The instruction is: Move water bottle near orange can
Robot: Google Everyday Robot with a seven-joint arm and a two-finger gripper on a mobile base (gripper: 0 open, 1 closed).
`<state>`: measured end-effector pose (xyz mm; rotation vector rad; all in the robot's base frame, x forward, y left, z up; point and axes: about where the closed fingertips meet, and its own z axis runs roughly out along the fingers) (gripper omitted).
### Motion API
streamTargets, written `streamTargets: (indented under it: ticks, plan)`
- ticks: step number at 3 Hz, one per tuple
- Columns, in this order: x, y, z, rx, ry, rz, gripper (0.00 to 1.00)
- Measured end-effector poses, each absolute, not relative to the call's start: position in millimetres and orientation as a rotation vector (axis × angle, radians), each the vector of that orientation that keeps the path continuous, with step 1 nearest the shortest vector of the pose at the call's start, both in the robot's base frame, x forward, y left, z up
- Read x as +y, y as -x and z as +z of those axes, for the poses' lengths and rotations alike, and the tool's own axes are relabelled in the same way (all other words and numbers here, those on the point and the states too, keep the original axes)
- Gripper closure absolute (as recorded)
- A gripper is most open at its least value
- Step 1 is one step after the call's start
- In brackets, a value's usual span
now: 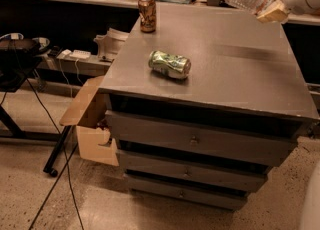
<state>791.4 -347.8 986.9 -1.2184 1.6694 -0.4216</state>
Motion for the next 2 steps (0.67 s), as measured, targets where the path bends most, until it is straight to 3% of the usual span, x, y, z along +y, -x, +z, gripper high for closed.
streamTargets:
  ticks: [2]
  plan:
    - [-275,-791,1025,1.386,1.196,-0.532,1.00]
